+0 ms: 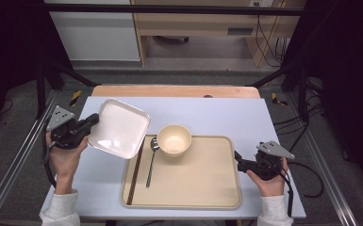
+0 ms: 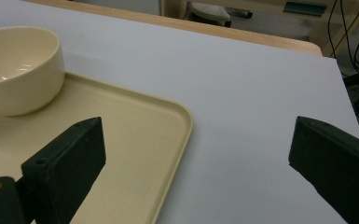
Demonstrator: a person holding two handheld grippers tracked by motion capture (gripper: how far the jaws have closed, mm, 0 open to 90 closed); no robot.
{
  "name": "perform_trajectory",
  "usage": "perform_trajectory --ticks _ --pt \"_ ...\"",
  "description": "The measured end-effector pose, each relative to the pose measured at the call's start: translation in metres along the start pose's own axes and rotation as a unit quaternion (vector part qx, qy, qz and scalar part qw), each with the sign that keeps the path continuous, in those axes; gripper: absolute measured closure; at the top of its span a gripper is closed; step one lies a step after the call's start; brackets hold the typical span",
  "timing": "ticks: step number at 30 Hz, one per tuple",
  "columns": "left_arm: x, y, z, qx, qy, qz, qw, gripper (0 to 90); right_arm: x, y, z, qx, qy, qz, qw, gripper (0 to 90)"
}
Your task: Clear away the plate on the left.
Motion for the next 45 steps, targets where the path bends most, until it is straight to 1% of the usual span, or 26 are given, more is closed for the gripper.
perform_trajectory --ticks 3,8,13,17,20,22,28,35,39,42,43,45 --pt "-0.011 0.002 0.001 -0.001 -0.011 0.01 0.9999 89.0 0.0 0.0 0.0 0.001 0.0 -0.001 1.0 4.2" --pt "-0.028 0.004 0.002 0.0 -0.023 0.028 0.9994 89.0 -0.001 0.0 0.0 0.0 -0.002 0.0 1.0 4.2" --pt "-0.044 0.005 0.004 0.001 -0.035 0.041 0.9986 89.0 -0.001 0.001 -0.001 -0.001 -0.001 -0.001 1.0 4.1" --pt "-0.057 0.003 0.006 0.008 -0.044 0.056 0.9974 89.0 -0.001 0.001 -0.001 -0.002 0.0 -0.001 1.0 4.0" --pt "-0.067 0.003 0.008 0.01 -0.051 0.064 0.9966 89.0 -0.001 0.001 -0.002 -0.004 0.001 -0.001 1.0 3.9" --pt "-0.075 0.003 0.01 0.011 -0.059 0.065 0.9961 89.1 -0.001 0.002 -0.002 -0.004 0.003 0.003 1.0 3.9" --pt "-0.093 0.002 0.017 0.018 -0.072 0.076 0.9944 89.1 -0.001 0.002 -0.003 -0.005 0.001 0.0 1.0 3.8" --pt "-0.121 0.002 0.025 0.021 -0.093 0.083 0.992 89.1 -0.004 0.003 -0.005 -0.008 -0.002 0.001 1.0 3.8" --pt "-0.136 0.003 0.029 0.02 -0.106 0.085 0.9905 89.1 -0.005 0.005 -0.006 -0.013 -0.002 0.003 0.9999 3.9" --pt "-0.145 0.003 0.033 0.019 -0.111 0.087 0.9898 89.1 -0.005 0.006 -0.008 -0.013 -0.001 0.008 0.9999 3.9" --pt "-0.149 0.002 0.035 0.019 -0.116 0.085 0.9895 89.0 -0.006 0.006 -0.008 -0.015 -0.002 0.005 0.9999 3.9" --pt "-0.155 0.0 0.037 0.02 -0.122 0.084 0.9889 89.1 -0.007 0.006 -0.008 -0.015 -0.003 0.007 0.9999 3.9"
Point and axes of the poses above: each handheld gripper's, and its own axes: z roughly forward along the jaws, y roughly out of its top, x roughly to its left, the point moved 10 cm from there along z, roughly forward along the jaws, and after that the axes turned 1 degree about -z, right-handed, at the moved point
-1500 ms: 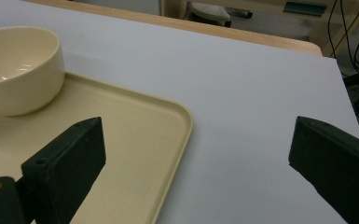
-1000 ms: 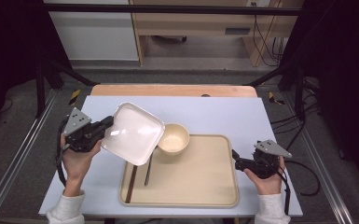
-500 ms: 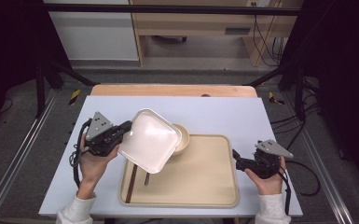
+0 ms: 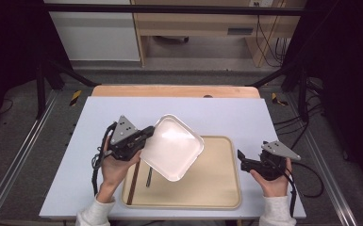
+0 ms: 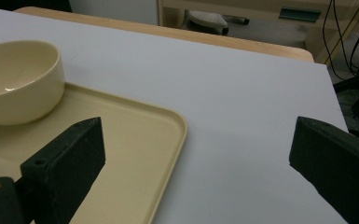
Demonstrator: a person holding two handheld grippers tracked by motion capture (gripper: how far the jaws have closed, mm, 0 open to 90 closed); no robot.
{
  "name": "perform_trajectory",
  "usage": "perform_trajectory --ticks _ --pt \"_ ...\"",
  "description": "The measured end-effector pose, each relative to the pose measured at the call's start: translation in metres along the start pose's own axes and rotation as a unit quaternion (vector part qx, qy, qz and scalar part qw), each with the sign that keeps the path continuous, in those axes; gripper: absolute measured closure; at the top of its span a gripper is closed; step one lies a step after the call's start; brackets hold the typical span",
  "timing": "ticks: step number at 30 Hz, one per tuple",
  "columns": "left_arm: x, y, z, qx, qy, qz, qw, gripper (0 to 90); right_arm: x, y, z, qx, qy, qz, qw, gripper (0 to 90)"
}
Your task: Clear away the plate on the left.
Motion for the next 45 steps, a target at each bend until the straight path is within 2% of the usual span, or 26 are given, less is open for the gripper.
perform_trajectory --ticks 6,9,14,19,31,41,45 --pt "-0.019 -0.006 0.015 0.008 -0.014 0.002 0.9999 89.0 -0.002 0.0 -0.001 -0.001 -0.001 0.003 1.0 3.9" --pt "-0.026 -0.011 0.022 0.017 -0.012 0.012 0.9997 89.0 -0.003 0.001 -0.002 -0.003 -0.002 0.003 1.0 3.9" --pt "-0.036 -0.018 0.033 0.023 -0.023 0.007 0.9994 89.0 -0.005 0.003 -0.005 -0.007 -0.004 0.006 0.9999 4.1" --pt "-0.045 -0.028 0.045 0.037 -0.021 0.011 0.999 89.0 -0.007 0.003 -0.006 -0.008 -0.005 0.007 0.9999 4.0" --pt "-0.07 -0.042 0.07 0.058 -0.04 0.005 0.9975 89.0 -0.007 0.005 -0.008 -0.012 -0.004 0.01 0.9999 4.0" --pt "-0.083 -0.055 0.086 0.077 -0.048 0.0 0.9959 89.0 -0.008 0.006 -0.01 -0.016 -0.004 0.01 0.9998 4.0" --pt "-0.085 -0.06 0.091 0.08 -0.054 -0.011 0.9952 89.0 -0.007 0.007 -0.01 -0.016 -0.003 0.009 0.9998 4.0"
Point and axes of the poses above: each handheld gripper's, and its own axes: z roughly forward along the jaws, y roughly out of its top, x roughly to its left, the point moved 10 cm from there along z, roughly forward along the jaws, and after that the axes turned 1 degree about -z, right-handed, at the moved point
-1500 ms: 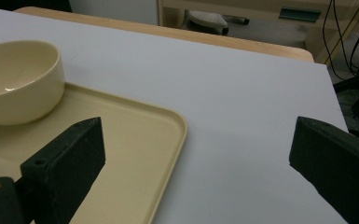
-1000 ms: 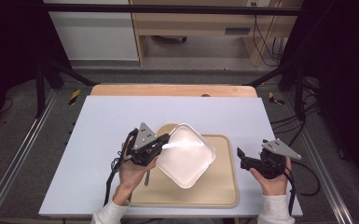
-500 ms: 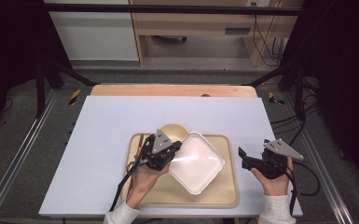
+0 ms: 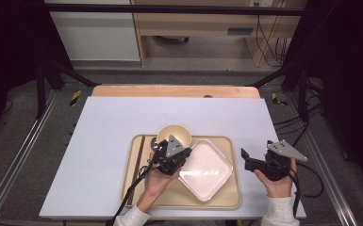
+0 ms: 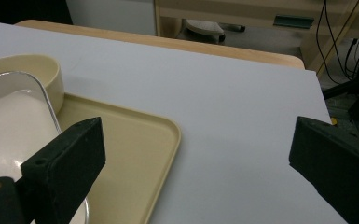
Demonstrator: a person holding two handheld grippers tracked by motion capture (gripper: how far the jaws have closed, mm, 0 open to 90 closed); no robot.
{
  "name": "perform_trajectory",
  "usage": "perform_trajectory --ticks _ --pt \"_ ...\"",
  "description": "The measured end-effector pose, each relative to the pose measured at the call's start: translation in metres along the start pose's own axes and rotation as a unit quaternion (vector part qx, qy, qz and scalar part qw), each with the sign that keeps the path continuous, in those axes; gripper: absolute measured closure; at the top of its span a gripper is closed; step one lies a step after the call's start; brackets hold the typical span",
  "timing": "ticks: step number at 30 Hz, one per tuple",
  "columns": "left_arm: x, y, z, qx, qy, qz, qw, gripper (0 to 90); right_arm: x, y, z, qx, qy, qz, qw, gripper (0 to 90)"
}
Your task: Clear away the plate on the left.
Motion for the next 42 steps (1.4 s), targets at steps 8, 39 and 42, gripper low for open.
perform_trajectory --ticks 8,39,42 --pt "-0.004 -0.007 0.01 0.01 -0.009 -0.008 0.9999 89.0 0.0 0.0 0.0 -0.001 0.0 -0.001 1.0 4.0" --pt "0.0 -0.047 0.044 0.079 0.023 0.001 0.9966 83.5 0.003 -0.002 0.003 0.004 0.003 -0.004 1.0 3.9" --pt "0.0 -0.048 0.046 0.083 0.022 -0.001 0.9963 83.0 0.003 -0.002 0.003 0.004 0.004 -0.004 1.0 3.9"
Point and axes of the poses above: each handheld gripper's, and its own axes: z roughly forward along the jaws, y roughly out of its top, x roughly to its left, the point moved 10 cm from there along z, roughly forward along the jaws, and after that the axes turned 1 degree about -z, right-handed, at the moved point
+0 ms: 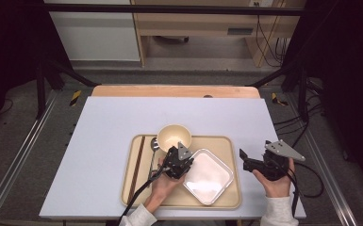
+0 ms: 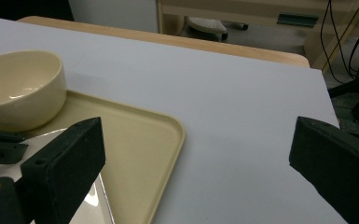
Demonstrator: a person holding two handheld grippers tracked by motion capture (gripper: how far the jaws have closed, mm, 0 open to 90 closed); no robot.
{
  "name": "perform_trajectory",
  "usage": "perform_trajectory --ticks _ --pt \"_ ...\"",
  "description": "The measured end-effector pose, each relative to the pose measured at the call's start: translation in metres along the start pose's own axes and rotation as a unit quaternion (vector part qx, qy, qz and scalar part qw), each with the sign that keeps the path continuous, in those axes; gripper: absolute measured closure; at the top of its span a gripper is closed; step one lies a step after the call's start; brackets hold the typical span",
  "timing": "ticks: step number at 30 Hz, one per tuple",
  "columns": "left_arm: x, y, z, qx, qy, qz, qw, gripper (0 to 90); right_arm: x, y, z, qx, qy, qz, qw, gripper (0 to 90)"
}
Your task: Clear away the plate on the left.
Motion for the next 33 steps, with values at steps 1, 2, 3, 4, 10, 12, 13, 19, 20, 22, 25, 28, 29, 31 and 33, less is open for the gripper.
perform_trajectory --ticks 1,2,3,4,10,12,13,19,20,22,25,28,29,31,33 --pt "0.0 0.0 0.001 0.001 0.0 0.0 1.0 82.8 0.0 0.0 0.0 0.001 -0.001 0.0 1.0 3.9" --pt "0.0 -0.001 0.001 0.004 0.002 0.002 1.0 82.5 0.0 0.0 0.0 0.0 -0.001 0.001 1.0 3.9" --pt "0.0 -0.002 0.002 0.006 0.003 0.003 1.0 82.3 0.0 0.0 -0.001 0.001 0.0 0.001 1.0 3.9" --pt "0.001 -0.004 0.004 0.009 0.004 0.004 0.9999 81.8 0.0 0.0 -0.001 0.001 0.0 0.001 1.0 3.9" --pt "0.001 -0.005 0.004 0.008 0.005 0.007 0.9999 80.8 0.0 0.0 0.0 0.0 0.0 0.0 1.0 3.9" --pt "0.0 -0.004 0.002 0.008 0.001 0.004 1.0 76.7 0.0 0.0 0.0 0.0 -0.001 0.0 1.0 3.9" --pt "0.0 -0.003 0.001 0.005 -0.002 0.002 1.0 74.8 0.0 0.0 0.0 0.001 0.0 -0.001 1.0 3.9" --pt "-0.002 0.005 -0.022 -0.021 -0.014 0.01 0.9996 67.6 0.0 0.0 -0.001 0.0 -0.001 0.001 1.0 3.8" --pt "-0.002 0.007 -0.028 -0.027 -0.016 0.009 0.9995 65.4 0.0 0.0 -0.001 -0.001 0.0 0.001 1.0 3.8" --pt "0.001 0.012 -0.039 -0.04 -0.016 0.013 0.999 60.9 0.0 0.001 -0.001 -0.002 -0.001 0.0 1.0 3.8" --pt "0.006 0.019 -0.055 -0.061 -0.02 0.011 0.9979 53.7 0.0 0.001 -0.001 -0.001 -0.001 0.0 1.0 3.8" --pt "0.018 0.025 -0.069 -0.074 -0.008 0.012 0.9972 49.0 0.001 0.0 -0.001 0.0 -0.001 0.002 1.0 3.7" --pt "0.022 0.027 -0.073 -0.078 -0.006 0.008 0.9969 48.3 0.001 0.0 -0.001 0.0 0.0 0.002 1.0 3.7" --pt "0.03 0.029 -0.08 -0.082 -0.002 0.005 0.9966 45.1 0.0 0.001 -0.001 -0.001 -0.001 0.0 1.0 3.7" --pt "0.039 0.03 -0.087 -0.087 0.002 0.003 0.9962 42.6 -0.001 0.001 -0.001 -0.002 -0.002 0.001 1.0 3.6"
Point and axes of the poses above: each handheld gripper's, and its own axes: z roughly forward along the jaws, y roughly out of its top, x roughly to its left, the point moved 10 cm from there along z, roughly forward along the jaws, and after that the axes turned 1 degree about -z, right-handed, at the moved point
